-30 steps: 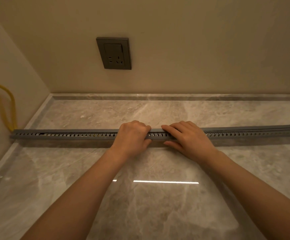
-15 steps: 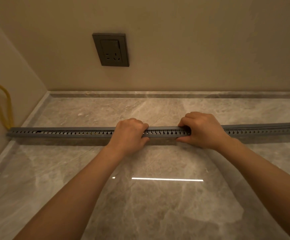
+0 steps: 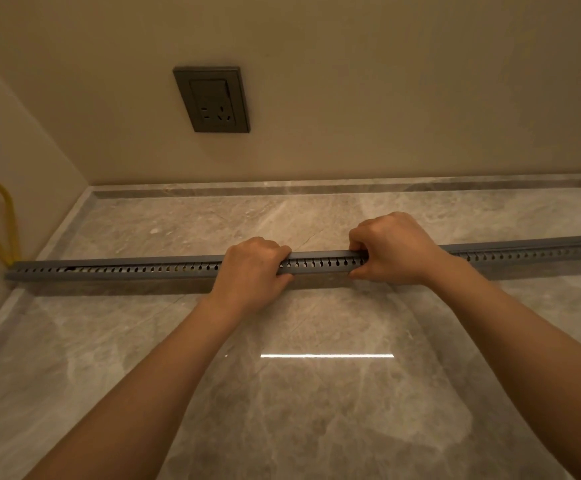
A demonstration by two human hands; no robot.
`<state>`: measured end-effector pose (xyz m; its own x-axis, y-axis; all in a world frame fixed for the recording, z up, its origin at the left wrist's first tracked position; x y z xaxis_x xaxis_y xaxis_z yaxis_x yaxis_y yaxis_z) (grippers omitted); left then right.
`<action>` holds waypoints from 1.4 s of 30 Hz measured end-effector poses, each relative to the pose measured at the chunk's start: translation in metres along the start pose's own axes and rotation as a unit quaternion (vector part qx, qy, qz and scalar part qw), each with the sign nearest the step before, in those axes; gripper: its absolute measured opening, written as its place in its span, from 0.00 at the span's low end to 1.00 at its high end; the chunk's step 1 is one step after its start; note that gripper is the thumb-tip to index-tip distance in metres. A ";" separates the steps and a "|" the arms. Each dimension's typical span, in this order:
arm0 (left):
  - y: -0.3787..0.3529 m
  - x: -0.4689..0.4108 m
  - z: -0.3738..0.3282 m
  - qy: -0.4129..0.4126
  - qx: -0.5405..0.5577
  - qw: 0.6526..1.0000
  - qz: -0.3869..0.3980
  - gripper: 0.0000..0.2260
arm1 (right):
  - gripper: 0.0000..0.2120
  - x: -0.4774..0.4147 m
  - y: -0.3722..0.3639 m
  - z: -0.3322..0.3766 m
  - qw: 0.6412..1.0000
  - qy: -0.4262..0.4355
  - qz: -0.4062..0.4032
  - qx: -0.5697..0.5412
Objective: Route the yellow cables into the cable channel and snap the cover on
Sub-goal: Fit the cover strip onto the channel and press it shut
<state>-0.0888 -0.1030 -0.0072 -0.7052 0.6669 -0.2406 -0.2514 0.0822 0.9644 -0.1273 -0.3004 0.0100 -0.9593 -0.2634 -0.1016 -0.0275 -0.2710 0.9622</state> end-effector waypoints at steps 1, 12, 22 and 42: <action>0.000 -0.001 -0.001 0.007 0.001 1.000 0.006 0.08 | 0.12 0.000 0.001 0.000 1.000 -0.002 -0.002 -0.002; 0.009 -0.018 -0.074 0.006 0.065 0.998 -0.015 0.12 | 0.14 0.004 0.000 0.001 0.999 0.000 -0.017 -0.027; 0.016 -0.028 -0.080 0.009 -0.039 0.999 0.021 0.06 | 0.16 0.015 -0.007 -0.001 0.996 0.026 -0.072 -0.055; 0.011 -0.035 -0.070 -0.018 -0.048 0.998 0.036 0.07 | 0.17 0.065 0.010 -0.037 0.984 -0.116 -0.096 -0.095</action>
<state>-0.1131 -0.1771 0.0042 -0.7005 0.6942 -0.1658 -0.2643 -0.0365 0.9638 -0.1792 -0.3548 0.0035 -0.9806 0.0219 -0.1948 -0.1821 -0.4692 0.8641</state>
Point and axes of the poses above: each hand's wrist, its own x-axis away from the middle knuckle, its own y-axis out of the back of the hand, z = x × y, the point moved 3 cm from there along -x, towards the middle knuckle, and after that the axes turned 13 degrees about -x, right-handed, at the moved point
